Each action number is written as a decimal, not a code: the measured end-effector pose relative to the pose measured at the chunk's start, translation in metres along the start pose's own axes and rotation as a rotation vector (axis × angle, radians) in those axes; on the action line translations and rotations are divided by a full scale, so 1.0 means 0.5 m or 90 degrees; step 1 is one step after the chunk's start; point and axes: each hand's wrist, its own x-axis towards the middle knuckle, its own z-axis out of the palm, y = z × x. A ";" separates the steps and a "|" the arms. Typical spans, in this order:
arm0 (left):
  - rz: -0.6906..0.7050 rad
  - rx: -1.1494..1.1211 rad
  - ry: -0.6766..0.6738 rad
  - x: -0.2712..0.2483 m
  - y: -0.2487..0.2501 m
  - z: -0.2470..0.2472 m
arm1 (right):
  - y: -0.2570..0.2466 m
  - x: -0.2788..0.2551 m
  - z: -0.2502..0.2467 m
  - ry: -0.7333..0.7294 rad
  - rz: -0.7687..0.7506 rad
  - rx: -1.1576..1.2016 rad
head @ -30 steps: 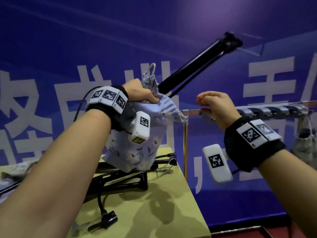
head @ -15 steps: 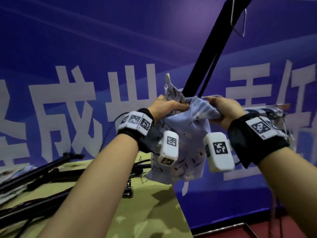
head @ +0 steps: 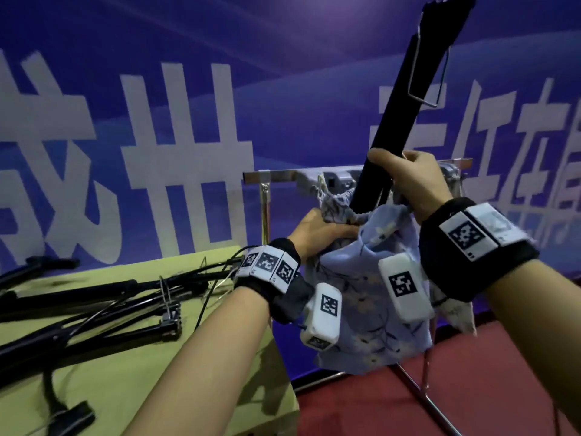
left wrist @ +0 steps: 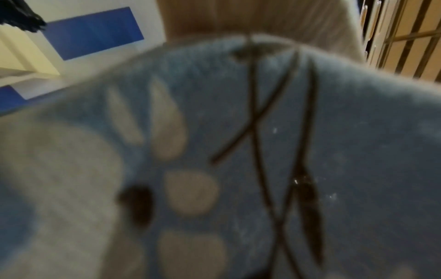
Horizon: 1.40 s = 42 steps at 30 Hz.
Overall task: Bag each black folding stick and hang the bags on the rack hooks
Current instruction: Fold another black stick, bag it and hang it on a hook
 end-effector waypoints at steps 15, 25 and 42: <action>-0.132 -0.298 0.013 -0.036 -0.166 0.060 | 0.165 -0.043 -0.002 0.101 0.074 -0.229; -0.182 -0.231 0.200 -0.041 -0.219 0.049 | 0.238 -0.103 0.040 0.009 0.042 -0.361; -0.228 -0.285 0.246 -0.028 -0.247 0.023 | 0.358 -0.134 0.032 -0.107 0.172 -0.413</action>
